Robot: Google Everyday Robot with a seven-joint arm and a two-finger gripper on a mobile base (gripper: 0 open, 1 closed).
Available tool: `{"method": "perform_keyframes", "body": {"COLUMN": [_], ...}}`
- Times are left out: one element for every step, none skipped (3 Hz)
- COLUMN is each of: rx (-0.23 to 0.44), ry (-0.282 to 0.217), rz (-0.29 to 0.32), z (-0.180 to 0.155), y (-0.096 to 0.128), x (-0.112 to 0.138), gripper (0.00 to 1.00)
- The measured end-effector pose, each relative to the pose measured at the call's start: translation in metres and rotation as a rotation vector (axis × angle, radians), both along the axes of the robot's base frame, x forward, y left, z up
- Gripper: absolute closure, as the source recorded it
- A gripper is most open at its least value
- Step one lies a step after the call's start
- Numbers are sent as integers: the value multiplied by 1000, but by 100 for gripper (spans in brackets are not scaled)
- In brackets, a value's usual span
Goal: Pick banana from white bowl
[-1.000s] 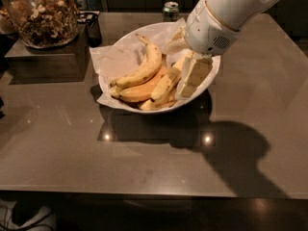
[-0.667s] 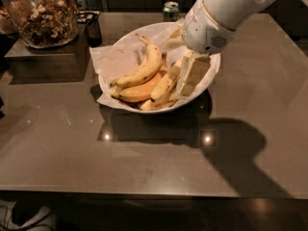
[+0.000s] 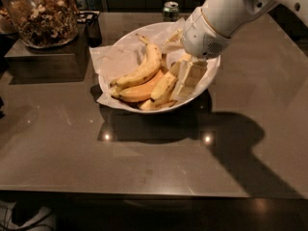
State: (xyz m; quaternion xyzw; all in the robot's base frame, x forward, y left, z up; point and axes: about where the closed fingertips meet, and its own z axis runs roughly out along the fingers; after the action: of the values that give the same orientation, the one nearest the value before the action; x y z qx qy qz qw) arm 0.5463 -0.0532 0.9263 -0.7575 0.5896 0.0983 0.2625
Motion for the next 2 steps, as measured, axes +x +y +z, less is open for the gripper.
{"method": "perform_keyframes", "body": {"rx": [28,54], "ry": [28,58], "rz": [-19,-36], "z": [-19,-35], "y": [0,1], "x": [1,0], "gripper": [22,24]}}
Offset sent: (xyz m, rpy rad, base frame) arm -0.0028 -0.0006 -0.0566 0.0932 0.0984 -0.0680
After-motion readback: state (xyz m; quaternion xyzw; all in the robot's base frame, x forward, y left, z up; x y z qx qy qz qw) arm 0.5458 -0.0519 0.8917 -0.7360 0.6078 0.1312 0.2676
